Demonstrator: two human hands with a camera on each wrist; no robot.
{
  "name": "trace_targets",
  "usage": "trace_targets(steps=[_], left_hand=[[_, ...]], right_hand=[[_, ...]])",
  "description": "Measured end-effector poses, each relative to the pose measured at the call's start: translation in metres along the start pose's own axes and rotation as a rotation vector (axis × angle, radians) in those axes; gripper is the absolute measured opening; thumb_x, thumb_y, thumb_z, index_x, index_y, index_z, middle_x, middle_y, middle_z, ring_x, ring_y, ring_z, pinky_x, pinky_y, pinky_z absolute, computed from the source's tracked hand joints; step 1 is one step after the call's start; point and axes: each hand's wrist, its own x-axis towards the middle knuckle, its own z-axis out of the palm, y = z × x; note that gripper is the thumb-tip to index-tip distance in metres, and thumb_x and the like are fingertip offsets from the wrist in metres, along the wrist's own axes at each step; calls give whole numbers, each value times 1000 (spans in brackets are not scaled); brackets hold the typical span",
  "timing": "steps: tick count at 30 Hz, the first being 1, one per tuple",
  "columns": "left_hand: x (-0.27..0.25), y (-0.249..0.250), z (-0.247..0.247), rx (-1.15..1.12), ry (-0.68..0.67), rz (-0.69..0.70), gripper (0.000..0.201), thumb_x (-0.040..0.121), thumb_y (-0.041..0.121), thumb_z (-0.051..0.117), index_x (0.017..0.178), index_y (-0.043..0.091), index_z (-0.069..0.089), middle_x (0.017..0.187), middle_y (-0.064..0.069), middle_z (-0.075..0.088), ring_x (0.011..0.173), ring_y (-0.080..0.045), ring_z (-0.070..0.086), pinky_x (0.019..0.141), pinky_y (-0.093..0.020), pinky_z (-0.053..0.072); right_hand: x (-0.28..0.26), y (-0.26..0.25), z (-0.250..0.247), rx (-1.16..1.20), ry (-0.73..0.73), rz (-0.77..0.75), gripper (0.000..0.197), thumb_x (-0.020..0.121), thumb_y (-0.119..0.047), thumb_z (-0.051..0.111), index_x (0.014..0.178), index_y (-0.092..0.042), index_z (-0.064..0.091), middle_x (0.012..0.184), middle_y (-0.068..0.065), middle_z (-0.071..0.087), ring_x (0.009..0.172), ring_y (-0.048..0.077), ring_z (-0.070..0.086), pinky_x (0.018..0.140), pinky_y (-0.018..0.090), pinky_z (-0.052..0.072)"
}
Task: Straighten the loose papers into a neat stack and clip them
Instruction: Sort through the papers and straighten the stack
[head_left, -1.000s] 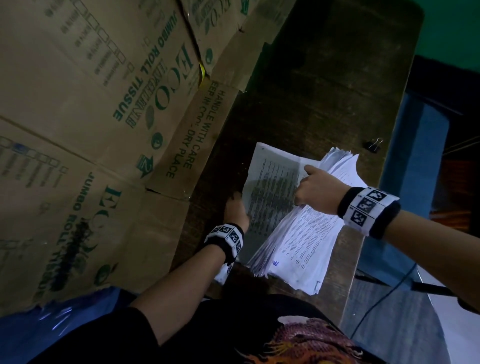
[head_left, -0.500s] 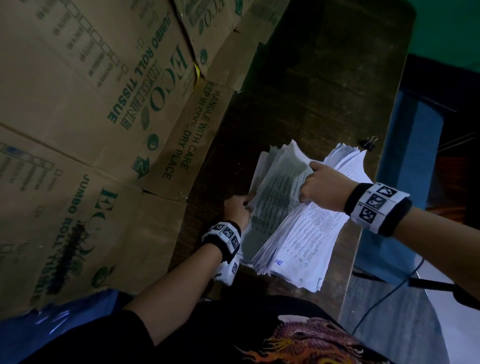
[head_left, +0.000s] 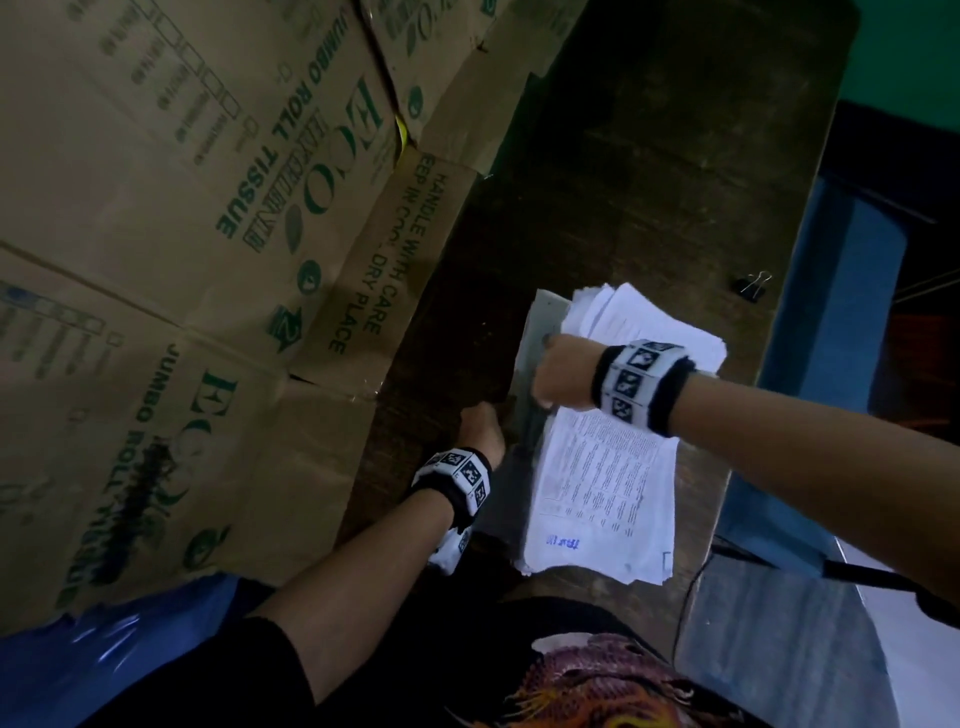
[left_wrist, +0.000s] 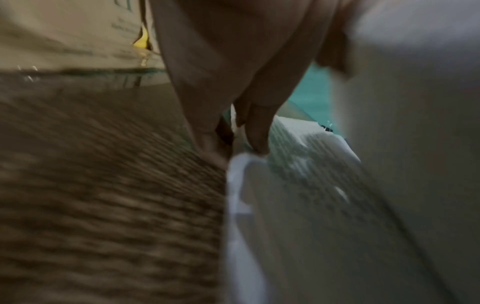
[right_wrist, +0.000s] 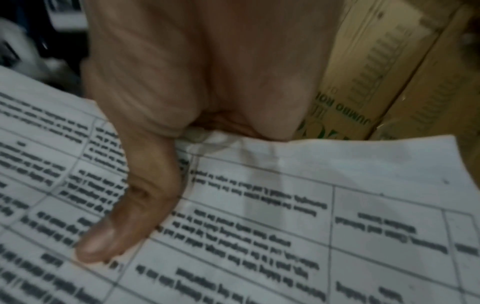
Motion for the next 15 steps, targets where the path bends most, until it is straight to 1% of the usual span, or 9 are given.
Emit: trace_targets(steps=[2, 4, 6, 7, 9, 11, 12, 13, 15], left_hand=[[-2, -1, -3, 41, -68, 8, 22, 90, 1, 50, 108, -6, 62, 111, -23, 62, 107, -37, 59, 88, -35, 47], [-3, -7, -4, 67, -121, 36, 26, 88, -2, 48, 110, -3, 61, 116, -25, 62, 108, -37, 59, 93, -36, 49], [-3, -12, -3, 101, -154, 62, 32, 88, -2, 46, 117, 1, 59, 121, -22, 61, 112, -36, 58, 97, -35, 48], [-5, -11, -4, 111, -168, 69, 34, 89, 1, 46, 121, 3, 58, 124, -21, 60, 113, -36, 57, 99, -34, 47], [-6, -11, -3, 119, -196, 87, 33, 92, 12, 51, 124, 6, 56, 126, -19, 59, 112, -35, 57, 100, -35, 47], [-6, -10, -3, 131, -210, 113, 31, 92, 16, 55, 121, 4, 58, 123, -19, 60, 110, -35, 58, 98, -38, 48], [-5, -10, -3, 134, -201, 131, 30, 92, 14, 55, 119, 4, 59, 121, -19, 61, 109, -34, 59, 96, -38, 49], [-6, -9, -4, 124, -201, 133, 27, 91, 13, 57, 117, 4, 61, 119, -18, 63, 108, -34, 60, 95, -37, 50], [-6, -7, -5, 82, -198, 144, 26, 90, 13, 59, 115, 7, 61, 120, -16, 63, 109, -33, 60, 94, -37, 50]], right_hand=[[26, -4, -3, 139, -55, 9, 32, 98, -18, 49, 129, -12, 57, 132, 6, 58, 125, 26, 51, 103, 34, 38], [43, -3, -6, 133, -113, -12, 34, 100, -19, 47, 133, -16, 55, 138, 2, 55, 130, 25, 45, 108, 33, 31], [56, -2, -5, 125, -132, 51, 31, 98, -19, 51, 128, -20, 57, 133, -2, 58, 127, 22, 49, 115, 40, 22], [59, -1, -5, 150, -117, 77, 29, 96, -18, 53, 125, -21, 59, 130, -3, 60, 125, 21, 51, 117, 43, 19], [66, 1, -2, 124, -90, 88, 25, 95, -17, 56, 118, -23, 62, 124, -5, 64, 122, 20, 53, 117, 45, 15], [70, 3, 4, 94, 2, 117, 24, 93, -20, 57, 116, -26, 63, 123, -7, 64, 124, 20, 50, 116, 47, 13], [70, 2, 8, 78, 61, 139, 28, 92, -23, 58, 119, -27, 61, 126, -6, 62, 128, 22, 46, 116, 49, 13], [71, 0, 15, 80, 134, 169, 35, 91, -24, 59, 126, -27, 57, 133, -4, 57, 132, 24, 41, 115, 52, 13], [63, -8, 27, 242, 334, 266, 55, 88, -19, 60, 140, -23, 43, 146, 5, 42, 139, 29, 31, 113, 57, 16]])
